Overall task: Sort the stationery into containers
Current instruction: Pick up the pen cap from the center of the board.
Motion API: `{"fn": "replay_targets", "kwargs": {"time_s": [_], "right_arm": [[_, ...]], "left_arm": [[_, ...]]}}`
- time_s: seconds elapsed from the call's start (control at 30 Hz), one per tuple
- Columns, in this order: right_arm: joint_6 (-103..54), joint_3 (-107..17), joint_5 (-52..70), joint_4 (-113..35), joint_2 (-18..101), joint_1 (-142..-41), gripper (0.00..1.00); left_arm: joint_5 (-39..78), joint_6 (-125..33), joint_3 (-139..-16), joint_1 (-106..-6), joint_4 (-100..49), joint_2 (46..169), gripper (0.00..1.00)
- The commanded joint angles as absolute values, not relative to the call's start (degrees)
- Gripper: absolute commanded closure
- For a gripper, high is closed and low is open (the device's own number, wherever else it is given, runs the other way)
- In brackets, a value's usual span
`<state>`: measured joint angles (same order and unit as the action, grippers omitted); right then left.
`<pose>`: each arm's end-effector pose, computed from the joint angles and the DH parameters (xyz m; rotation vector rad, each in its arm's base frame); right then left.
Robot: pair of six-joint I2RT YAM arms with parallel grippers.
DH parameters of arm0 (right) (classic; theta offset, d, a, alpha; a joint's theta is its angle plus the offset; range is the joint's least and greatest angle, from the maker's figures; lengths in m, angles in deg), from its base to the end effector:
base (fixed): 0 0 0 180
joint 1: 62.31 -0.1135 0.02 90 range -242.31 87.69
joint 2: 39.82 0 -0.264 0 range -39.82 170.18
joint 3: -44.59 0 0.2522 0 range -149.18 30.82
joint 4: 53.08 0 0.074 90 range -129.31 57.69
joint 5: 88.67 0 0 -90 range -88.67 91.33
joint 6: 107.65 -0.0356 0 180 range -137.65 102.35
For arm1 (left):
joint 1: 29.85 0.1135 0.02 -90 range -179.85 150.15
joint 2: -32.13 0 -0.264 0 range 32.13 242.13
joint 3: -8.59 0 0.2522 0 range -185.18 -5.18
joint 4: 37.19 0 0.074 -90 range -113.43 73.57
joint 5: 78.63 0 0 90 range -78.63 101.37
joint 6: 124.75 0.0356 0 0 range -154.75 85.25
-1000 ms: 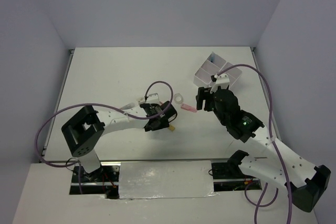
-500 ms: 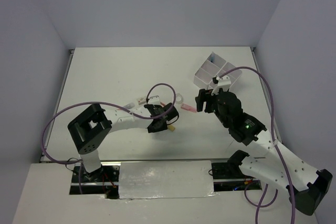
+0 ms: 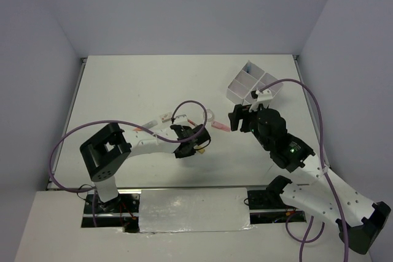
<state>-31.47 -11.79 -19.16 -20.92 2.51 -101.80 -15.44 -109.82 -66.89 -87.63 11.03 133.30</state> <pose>0.1403 0.0995 0.3191 -0.1757 1.8692 0.3048 0.1883 -0.2687 0.1615 -0.4779 2.5598 -0.0891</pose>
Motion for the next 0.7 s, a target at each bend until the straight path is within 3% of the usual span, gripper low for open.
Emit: {"fn": "replay_targets", "kwargs": {"time_s": [0.0, 0.17, 0.2, 0.33, 0.43, 0.57, 0.6, 0.67], "right_arm": [[-30.92, -11.19, -18.63, -23.85, 1.23, -101.78, 0.23], [-30.83, -11.1, -18.19, -24.11, 1.23, -101.95, 0.23], [-30.83, -10.84, -18.1, -24.28, 1.14, -101.86, 0.23], [-31.18, -9.96, -15.3, -26.04, 2.02, -101.25, 0.21], [-31.62, -10.3, -5.12, -27.19, 5.61, -96.95, 0.21], [-26.11, -13.63, 14.35, -26.75, 16.13, -95.36, 0.24], [-25.22, -14.78, 16.86, -26.4, 16.17, -95.88, 0.24], [-21.7, -18.37, 19.25, -25.08, 27.36, -97.63, 0.29]], "left_arm": [[-12.54, -111.57, -64.33, -87.95, 11.47, 134.62, 0.65], [-11.75, -110.43, -61.35, -87.33, 8.84, 133.13, 0.85], [-11.31, -110.07, -60.73, -87.07, 7.26, 132.77, 1.0], [-10.17, -107.18, -57.22, -87.07, 1.99, 128.13, 1.0], [-13.22, -103.75, -54.49, -88.29, 1.0, 115.08, 1.0], [-19.82, -99.01, -54.21, -88.39, 5.74, 99.05, 1.0], [-21.83, -97.69, -54.65, -88.3, 6.97, 96.15, 1.0], [-22.81, -92.07, -56.23, -87.6, 8.82, 88.85, 1.0]]}}
